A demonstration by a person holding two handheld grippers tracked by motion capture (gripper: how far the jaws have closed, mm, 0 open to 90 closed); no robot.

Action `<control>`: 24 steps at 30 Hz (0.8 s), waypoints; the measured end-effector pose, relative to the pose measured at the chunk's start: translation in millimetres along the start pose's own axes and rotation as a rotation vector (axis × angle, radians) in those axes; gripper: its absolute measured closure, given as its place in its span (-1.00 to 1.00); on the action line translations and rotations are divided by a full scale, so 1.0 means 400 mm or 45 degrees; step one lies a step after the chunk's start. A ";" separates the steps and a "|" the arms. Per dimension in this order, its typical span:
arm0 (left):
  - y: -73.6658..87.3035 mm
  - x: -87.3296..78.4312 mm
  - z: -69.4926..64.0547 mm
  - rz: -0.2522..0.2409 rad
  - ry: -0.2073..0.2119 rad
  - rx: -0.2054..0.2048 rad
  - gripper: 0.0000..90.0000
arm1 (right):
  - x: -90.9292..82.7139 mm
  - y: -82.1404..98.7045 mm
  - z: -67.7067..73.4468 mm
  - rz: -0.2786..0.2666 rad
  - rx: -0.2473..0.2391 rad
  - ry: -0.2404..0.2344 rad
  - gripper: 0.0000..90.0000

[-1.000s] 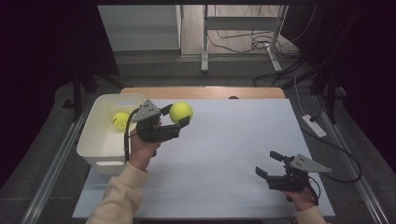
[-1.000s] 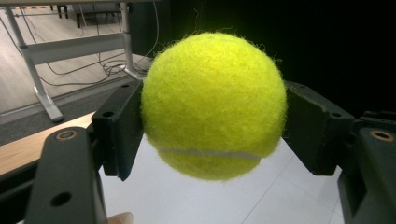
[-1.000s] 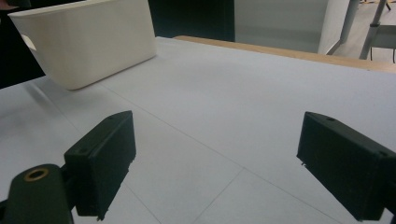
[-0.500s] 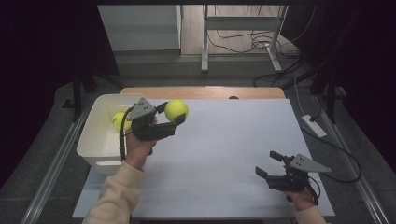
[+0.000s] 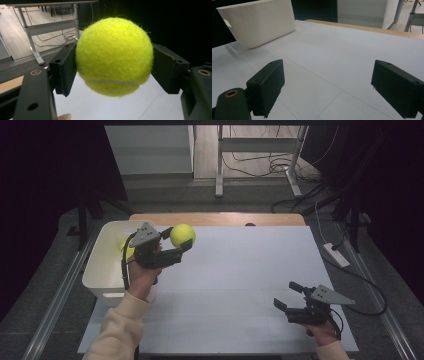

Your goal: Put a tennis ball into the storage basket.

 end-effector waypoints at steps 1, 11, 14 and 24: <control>0.000 0.000 0.000 0.000 0.000 0.000 -0.39 | 0.000 0.000 0.000 0.000 0.000 0.000 -0.74; 0.004 -0.028 0.027 -0.004 -0.047 -0.009 -0.39 | 0.001 0.001 0.001 0.003 -0.001 0.001 -0.74; 0.005 -0.038 0.037 -0.004 -0.066 -0.012 -0.39 | 0.001 0.001 0.001 0.006 -0.001 -0.001 -0.74; 0.009 -0.058 0.056 -0.009 -0.101 -0.024 -0.39 | 0.002 0.002 0.002 0.005 -0.004 -0.001 -0.74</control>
Point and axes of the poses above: each handheld gripper's, and its own axes: x roughly forward along the jaws, y roughly out of its underside, z roughly to its left, the point moved 9 cm from there along x, roughly forward along the jaws, and after that the axes turned 15 degrees about y, right-handed, at the moved point
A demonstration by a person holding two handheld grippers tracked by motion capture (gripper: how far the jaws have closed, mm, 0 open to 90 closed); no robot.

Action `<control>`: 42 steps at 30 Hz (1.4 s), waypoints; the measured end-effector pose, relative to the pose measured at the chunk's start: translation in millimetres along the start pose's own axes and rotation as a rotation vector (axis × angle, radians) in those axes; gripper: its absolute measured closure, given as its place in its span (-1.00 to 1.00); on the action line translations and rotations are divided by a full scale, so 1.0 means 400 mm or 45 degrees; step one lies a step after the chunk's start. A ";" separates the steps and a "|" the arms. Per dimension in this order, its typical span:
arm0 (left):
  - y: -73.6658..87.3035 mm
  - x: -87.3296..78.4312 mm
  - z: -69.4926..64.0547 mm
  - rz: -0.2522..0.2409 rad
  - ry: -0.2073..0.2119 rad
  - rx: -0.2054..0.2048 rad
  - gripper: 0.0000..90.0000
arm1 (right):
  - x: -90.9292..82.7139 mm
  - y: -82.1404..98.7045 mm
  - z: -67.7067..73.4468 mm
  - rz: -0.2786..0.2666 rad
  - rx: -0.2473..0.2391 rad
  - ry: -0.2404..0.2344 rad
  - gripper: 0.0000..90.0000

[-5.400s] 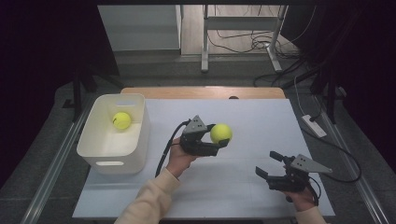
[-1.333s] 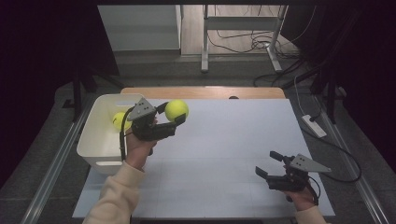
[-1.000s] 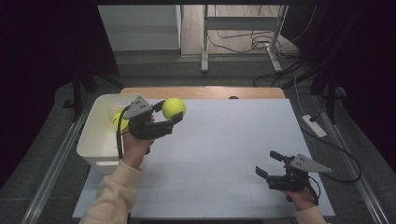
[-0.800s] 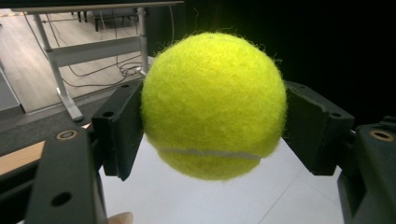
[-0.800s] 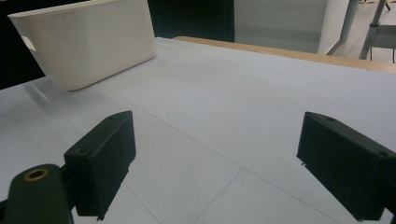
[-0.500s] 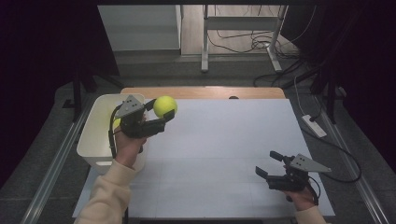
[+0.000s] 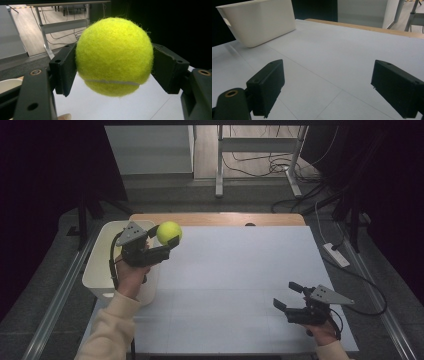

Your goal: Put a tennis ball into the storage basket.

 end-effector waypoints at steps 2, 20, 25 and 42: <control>0.001 -0.005 0.008 -0.002 -0.011 -0.005 -0.39 | 0.001 0.000 0.000 -0.001 -0.004 0.000 -0.74; 0.010 -0.032 0.057 0.019 -0.091 -0.020 -0.39 | 0.001 0.002 0.000 0.004 -0.008 0.001 -0.74; 0.016 -0.049 0.079 0.024 -0.123 -0.033 -0.39 | 0.002 0.003 0.000 0.008 -0.005 0.001 -0.74; 0.044 -0.088 0.153 0.059 -0.228 -0.086 -0.39 | 0.002 0.002 0.001 0.006 -0.010 0.000 -0.74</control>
Point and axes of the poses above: each handheld gripper's, and its own axes: x roughly forward along the jaws, y roughly out of its underside, z roughly to its left, the point moved 9 cm from there along x, roughly forward along the jaws, and after that the axes turned 15 degrees about y, right-handed, at the moved point
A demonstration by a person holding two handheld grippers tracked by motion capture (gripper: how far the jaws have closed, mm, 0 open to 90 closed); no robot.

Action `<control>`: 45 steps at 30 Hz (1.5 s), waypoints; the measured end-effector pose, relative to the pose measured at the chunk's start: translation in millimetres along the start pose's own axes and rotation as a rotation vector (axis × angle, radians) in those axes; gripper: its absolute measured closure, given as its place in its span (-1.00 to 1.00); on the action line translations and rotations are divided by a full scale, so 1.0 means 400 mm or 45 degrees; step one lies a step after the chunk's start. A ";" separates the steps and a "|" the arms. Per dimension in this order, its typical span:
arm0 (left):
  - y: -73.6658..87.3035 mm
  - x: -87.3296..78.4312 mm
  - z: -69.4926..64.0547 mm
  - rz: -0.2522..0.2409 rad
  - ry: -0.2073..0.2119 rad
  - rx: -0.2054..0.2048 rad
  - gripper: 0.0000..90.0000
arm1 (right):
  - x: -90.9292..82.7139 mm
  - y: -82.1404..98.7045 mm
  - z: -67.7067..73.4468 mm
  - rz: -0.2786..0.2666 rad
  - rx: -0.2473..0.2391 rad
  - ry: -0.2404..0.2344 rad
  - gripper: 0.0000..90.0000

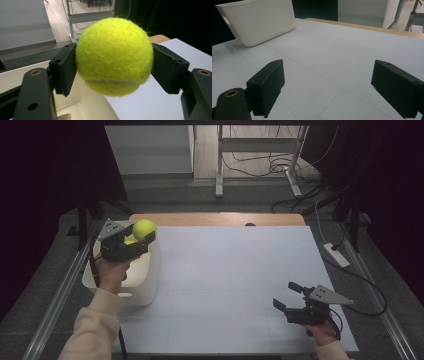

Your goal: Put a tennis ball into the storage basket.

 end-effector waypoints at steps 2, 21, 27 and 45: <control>0.000 0.000 0.011 0.002 -0.011 -0.011 -0.39 | 0.000 0.000 0.000 0.000 0.002 0.001 -0.74; 0.012 0.030 0.097 0.093 -0.104 -0.077 -0.39 | 0.002 0.001 -0.002 0.001 0.006 0.003 -0.74; 0.021 0.035 0.113 0.125 -0.120 -0.087 -0.39 | 0.002 0.002 -0.002 0.003 0.006 0.001 -0.74; 0.060 0.058 0.150 0.243 -0.156 -0.132 -0.39 | 0.004 0.003 -0.003 0.005 0.004 0.002 -0.74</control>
Point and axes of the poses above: each handheld gripper's, and its own axes: x roughly forward along the jaws, y roughly out of its underside, z roughly to its left, the point moved 9 cm from there along x, roughly forward along the jaws, and after that the axes turned 15 degrees about y, right-handed, at the moved point
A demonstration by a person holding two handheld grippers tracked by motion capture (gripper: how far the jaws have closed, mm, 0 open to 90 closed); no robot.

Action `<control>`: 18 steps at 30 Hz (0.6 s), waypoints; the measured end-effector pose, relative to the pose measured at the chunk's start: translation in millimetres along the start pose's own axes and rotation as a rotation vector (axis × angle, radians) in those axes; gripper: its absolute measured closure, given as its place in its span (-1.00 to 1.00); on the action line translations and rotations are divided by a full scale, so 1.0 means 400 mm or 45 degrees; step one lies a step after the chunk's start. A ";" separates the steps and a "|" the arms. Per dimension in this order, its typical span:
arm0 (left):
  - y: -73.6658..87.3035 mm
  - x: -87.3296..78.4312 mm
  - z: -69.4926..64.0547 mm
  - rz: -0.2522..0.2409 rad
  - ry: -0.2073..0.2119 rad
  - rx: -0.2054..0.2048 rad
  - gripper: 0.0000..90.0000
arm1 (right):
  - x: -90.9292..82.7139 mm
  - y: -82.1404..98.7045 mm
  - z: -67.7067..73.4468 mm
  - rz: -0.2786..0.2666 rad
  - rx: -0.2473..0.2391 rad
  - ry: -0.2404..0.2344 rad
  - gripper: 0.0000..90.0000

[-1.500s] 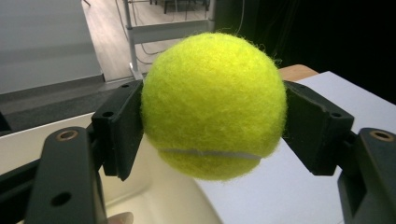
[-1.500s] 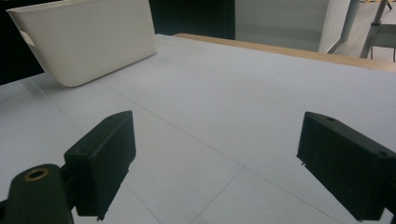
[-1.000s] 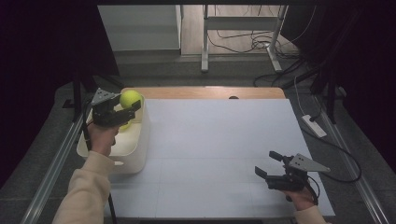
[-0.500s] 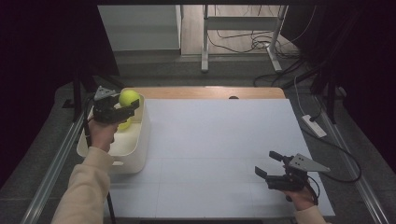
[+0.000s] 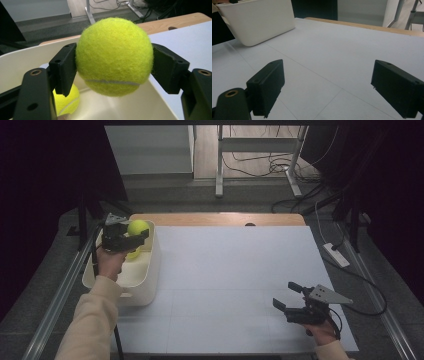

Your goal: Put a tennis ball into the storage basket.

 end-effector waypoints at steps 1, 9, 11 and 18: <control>0.002 0.001 0.002 0.006 -0.003 -0.001 -0.40 | 0.000 0.000 0.000 0.001 0.001 0.000 -0.74; 0.021 0.016 0.006 0.084 0.012 -0.026 -0.40 | 0.000 0.001 -0.001 0.001 0.002 0.000 -0.74; 0.025 0.018 0.008 0.096 0.011 -0.033 -0.40 | 0.000 0.000 -0.001 0.001 0.000 0.000 -0.74; 0.028 0.017 0.010 0.107 0.006 -0.033 -0.40 | -0.001 0.000 -0.001 -0.001 0.000 0.000 -0.74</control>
Point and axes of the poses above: each handheld gripper's, and its own axes: x roughly forward along the jaws, y roughly out of its underside, z roughly to its left, the point moved 9 cm from there along x, roughly forward along the jaws, and after that the axes turned 15 degrees about y, right-handed, at the moved point
